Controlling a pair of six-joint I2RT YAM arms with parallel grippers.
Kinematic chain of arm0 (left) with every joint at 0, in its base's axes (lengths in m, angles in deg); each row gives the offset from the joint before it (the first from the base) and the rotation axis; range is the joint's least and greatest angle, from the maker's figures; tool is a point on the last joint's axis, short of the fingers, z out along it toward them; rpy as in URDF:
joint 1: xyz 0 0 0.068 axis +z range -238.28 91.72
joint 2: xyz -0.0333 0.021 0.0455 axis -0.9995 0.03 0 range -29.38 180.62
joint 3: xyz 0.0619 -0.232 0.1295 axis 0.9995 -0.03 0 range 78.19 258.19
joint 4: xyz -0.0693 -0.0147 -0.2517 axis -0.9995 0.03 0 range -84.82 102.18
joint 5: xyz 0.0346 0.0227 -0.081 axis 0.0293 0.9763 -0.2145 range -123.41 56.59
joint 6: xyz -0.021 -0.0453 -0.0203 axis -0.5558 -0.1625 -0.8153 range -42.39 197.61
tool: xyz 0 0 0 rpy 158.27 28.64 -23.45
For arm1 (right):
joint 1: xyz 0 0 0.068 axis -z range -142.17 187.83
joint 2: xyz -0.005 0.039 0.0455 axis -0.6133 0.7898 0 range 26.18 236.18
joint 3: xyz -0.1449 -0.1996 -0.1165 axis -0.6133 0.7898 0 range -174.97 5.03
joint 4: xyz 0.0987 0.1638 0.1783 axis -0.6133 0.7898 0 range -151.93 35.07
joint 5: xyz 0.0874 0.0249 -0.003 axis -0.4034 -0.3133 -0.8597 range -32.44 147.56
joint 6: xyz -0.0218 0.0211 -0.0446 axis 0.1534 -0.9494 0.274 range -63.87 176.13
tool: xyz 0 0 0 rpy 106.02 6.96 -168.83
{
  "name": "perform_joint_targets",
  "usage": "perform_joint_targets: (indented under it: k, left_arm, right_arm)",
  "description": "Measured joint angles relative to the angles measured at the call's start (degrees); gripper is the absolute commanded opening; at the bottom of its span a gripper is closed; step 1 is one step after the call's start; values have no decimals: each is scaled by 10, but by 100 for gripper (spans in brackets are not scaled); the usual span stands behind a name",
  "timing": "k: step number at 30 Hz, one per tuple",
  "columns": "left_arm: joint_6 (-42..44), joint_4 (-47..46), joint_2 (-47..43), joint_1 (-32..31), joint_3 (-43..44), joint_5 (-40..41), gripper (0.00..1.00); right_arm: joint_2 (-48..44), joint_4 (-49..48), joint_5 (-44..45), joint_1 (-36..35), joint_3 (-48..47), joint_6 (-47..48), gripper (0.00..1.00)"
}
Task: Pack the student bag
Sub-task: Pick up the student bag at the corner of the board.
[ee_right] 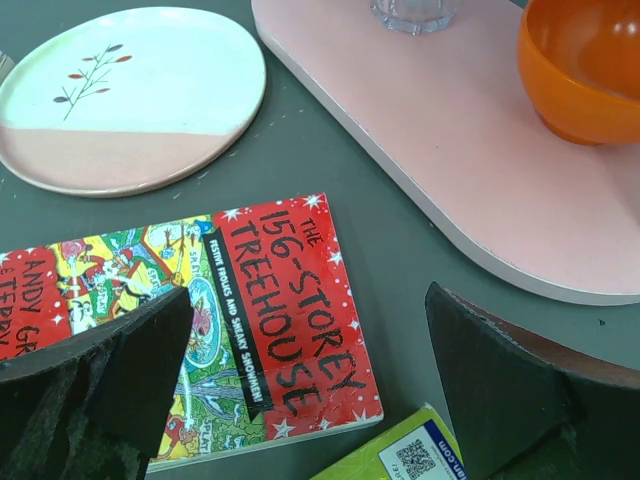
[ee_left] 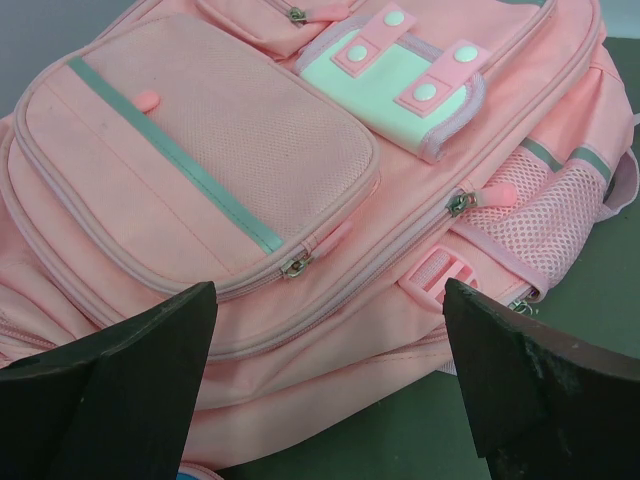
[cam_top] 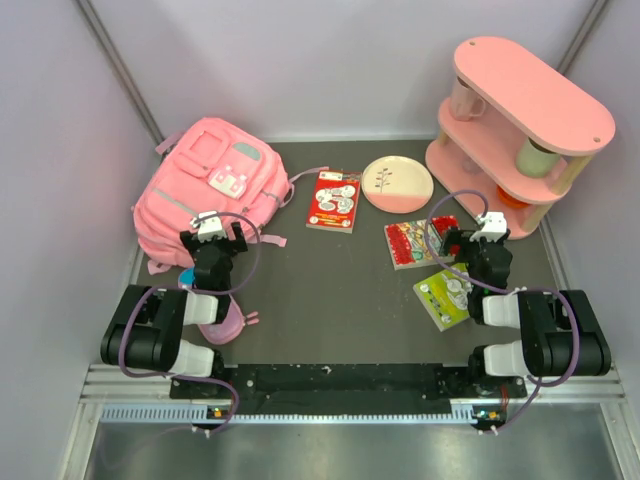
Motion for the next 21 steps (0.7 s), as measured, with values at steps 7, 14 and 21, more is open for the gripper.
perform_joint_targets:
  k: [7,14,21]
  left_arm:
    - [0,0,0,0,0,0,99]
    - [17,20,-38,-12,-8,9,99]
    - [-77,383,-370,-43,88,49,99]
  right_arm:
    - [0,0,0,0,0,0,99]
    - [-40,51,-1,0,-4,-1,99]
    - [-232,382,-9,0,-139,-84,99]
